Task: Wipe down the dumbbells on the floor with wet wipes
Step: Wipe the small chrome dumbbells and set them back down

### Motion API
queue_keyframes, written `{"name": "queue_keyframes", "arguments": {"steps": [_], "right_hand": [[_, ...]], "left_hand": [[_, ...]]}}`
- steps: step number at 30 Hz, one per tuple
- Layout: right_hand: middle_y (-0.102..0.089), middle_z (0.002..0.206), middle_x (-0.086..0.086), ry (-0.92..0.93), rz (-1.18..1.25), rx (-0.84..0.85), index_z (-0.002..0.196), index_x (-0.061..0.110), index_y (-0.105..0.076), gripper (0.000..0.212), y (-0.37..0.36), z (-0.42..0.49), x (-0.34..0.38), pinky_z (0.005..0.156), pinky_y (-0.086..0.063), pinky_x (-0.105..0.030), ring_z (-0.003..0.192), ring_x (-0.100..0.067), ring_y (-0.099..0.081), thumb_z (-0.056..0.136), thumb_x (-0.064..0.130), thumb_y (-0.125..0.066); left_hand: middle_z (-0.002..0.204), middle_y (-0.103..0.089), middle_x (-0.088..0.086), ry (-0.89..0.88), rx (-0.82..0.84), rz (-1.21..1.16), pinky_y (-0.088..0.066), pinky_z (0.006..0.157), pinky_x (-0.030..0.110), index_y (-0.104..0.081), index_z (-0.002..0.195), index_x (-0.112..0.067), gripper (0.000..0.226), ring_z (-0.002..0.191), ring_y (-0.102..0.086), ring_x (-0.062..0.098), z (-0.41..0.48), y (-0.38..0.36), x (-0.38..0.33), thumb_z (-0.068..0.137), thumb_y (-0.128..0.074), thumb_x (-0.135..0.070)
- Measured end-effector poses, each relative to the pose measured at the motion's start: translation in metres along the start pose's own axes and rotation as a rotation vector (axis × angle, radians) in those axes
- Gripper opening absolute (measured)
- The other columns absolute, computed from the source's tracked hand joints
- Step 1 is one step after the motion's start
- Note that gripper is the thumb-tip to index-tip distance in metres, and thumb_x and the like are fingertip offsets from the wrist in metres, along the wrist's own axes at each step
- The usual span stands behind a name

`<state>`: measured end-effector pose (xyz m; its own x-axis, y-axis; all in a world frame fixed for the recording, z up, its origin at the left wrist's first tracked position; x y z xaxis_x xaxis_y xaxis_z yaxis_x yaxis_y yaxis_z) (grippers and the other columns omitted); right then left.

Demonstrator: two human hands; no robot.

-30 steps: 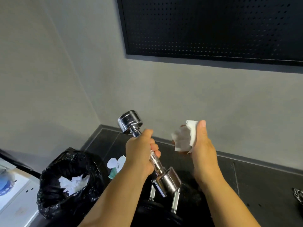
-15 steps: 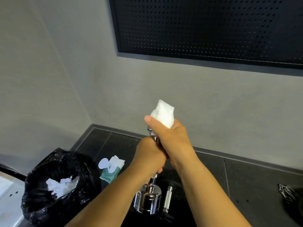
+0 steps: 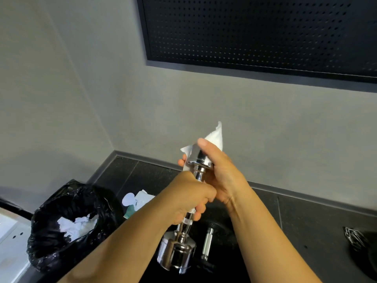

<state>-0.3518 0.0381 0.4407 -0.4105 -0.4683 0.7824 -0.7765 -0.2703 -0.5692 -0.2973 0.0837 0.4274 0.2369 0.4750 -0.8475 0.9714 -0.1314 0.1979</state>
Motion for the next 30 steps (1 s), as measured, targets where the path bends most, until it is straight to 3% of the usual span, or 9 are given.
{"name": "queue_keyframes", "arguments": {"steps": [3, 5, 7, 9, 12, 14, 19, 25, 30], "right_hand": [[-0.072, 0.091, -0.011, 0.105, -0.259, -0.343, 0.102, 0.012, -0.066, 0.047, 0.012, 0.0, 0.001, 0.071, -0.059, -0.036, 0.082, -0.027, -0.069, 0.066, 0.038, -0.083], [-0.07, 0.096, -0.006, 0.181, -0.457, -0.474, 0.106, 0.016, -0.062, 0.072, 0.01, -0.006, 0.002, 0.074, -0.058, -0.039, 0.088, -0.025, -0.067, 0.051, 0.059, -0.08], [-0.065, 0.104, -0.002, 0.201, -0.617, -0.462, 0.119, 0.018, -0.053, 0.092, 0.007, -0.012, 0.001, 0.072, -0.057, -0.037, 0.094, -0.021, -0.065, 0.042, 0.064, -0.076], [-0.063, 0.112, 0.003, 0.152, -0.543, -0.282, 0.128, 0.026, -0.044, 0.091, 0.002, -0.019, -0.002, 0.069, -0.057, -0.031, 0.097, -0.014, -0.065, 0.049, 0.05, -0.082], [-0.069, 0.111, 0.001, 0.064, -0.255, -0.048, 0.126, 0.022, -0.054, 0.069, 0.001, -0.027, 0.002, 0.066, -0.054, -0.024, 0.093, -0.011, -0.068, 0.064, 0.041, -0.078], [-0.072, 0.104, -0.004, 0.058, -0.133, -0.085, 0.119, 0.013, -0.061, 0.044, 0.011, -0.024, 0.002, 0.069, -0.053, -0.026, 0.091, -0.016, -0.068, 0.08, 0.032, -0.07], [-0.068, 0.095, -0.014, 0.044, -0.048, -0.19, 0.12, 0.003, -0.06, 0.064, 0.01, -0.009, -0.008, 0.061, -0.056, -0.029, 0.079, -0.022, -0.067, 0.062, 0.021, -0.081], [-0.069, 0.087, -0.02, 0.047, 0.038, -0.136, 0.105, 0.002, -0.062, 0.045, 0.011, -0.001, -0.014, 0.07, -0.056, -0.035, 0.083, -0.03, -0.067, 0.067, 0.022, -0.074], [-0.07, 0.079, -0.015, 0.053, 0.126, -0.132, 0.098, -0.001, -0.063, 0.042, 0.013, -0.004, -0.011, 0.07, -0.058, -0.033, 0.087, -0.03, -0.07, 0.063, 0.02, -0.071]], "left_hand": [[0.054, -0.049, 0.005, -0.056, -0.23, 0.214, -0.036, 0.038, 0.021, -0.052, 0.065, -0.008, 0.021, 0.043, -0.045, 0.015, 0.005, 0.01, 0.0, 0.085, -0.051, -0.002], [0.06, -0.055, 0.003, -0.149, -0.332, 0.37, -0.045, 0.046, 0.026, -0.054, 0.064, -0.012, 0.025, 0.051, -0.05, 0.014, 0.006, 0.015, -0.004, 0.088, -0.054, -0.009], [0.085, -0.066, -0.002, -0.258, -0.351, 0.323, -0.054, 0.065, 0.022, -0.064, 0.087, -0.009, 0.007, 0.065, -0.055, 0.003, 0.007, 0.018, -0.01, 0.089, -0.057, -0.008], [0.108, -0.063, -0.004, -0.291, -0.342, 0.26, -0.047, 0.068, 0.008, -0.058, 0.121, -0.008, 0.031, 0.07, -0.048, -0.01, 0.009, 0.018, -0.011, 0.091, -0.056, -0.006], [0.068, -0.058, 0.0, -0.152, -0.326, 0.17, -0.045, 0.051, 0.023, -0.063, 0.086, -0.014, 0.006, 0.052, -0.048, 0.01, 0.012, 0.023, 0.0, 0.088, -0.058, -0.013], [0.057, -0.049, 0.002, -0.117, -0.303, 0.151, -0.04, 0.046, 0.024, -0.054, 0.068, -0.014, 0.017, 0.047, -0.045, 0.017, 0.012, 0.023, 0.007, 0.083, -0.059, -0.01], [0.055, -0.048, 0.003, -0.11, -0.191, 0.145, -0.037, 0.04, 0.02, -0.054, 0.069, -0.011, 0.014, 0.043, -0.045, 0.014, 0.01, 0.013, 0.009, 0.081, -0.058, -0.005], [0.056, -0.046, 0.005, -0.098, 0.003, 0.127, -0.038, 0.041, 0.024, -0.051, 0.071, -0.006, 0.009, 0.04, -0.044, 0.013, 0.01, 0.007, 0.007, 0.074, -0.054, 0.001], [0.062, -0.057, 0.004, -0.113, 0.193, 0.121, -0.051, 0.055, 0.027, -0.059, 0.069, -0.009, 0.011, 0.058, -0.062, 0.014, -0.001, 0.002, -0.001, 0.078, -0.061, -0.004]]}}
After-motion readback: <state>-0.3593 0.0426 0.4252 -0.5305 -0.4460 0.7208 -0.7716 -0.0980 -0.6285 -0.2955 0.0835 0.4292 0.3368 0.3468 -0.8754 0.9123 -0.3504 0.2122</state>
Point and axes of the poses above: each hand's wrist, its own z-axis towards the middle knuckle, its own y-axis out of the back of the hand, x = y × z, the point moved 7 cm from there along z, towards the middle knuckle
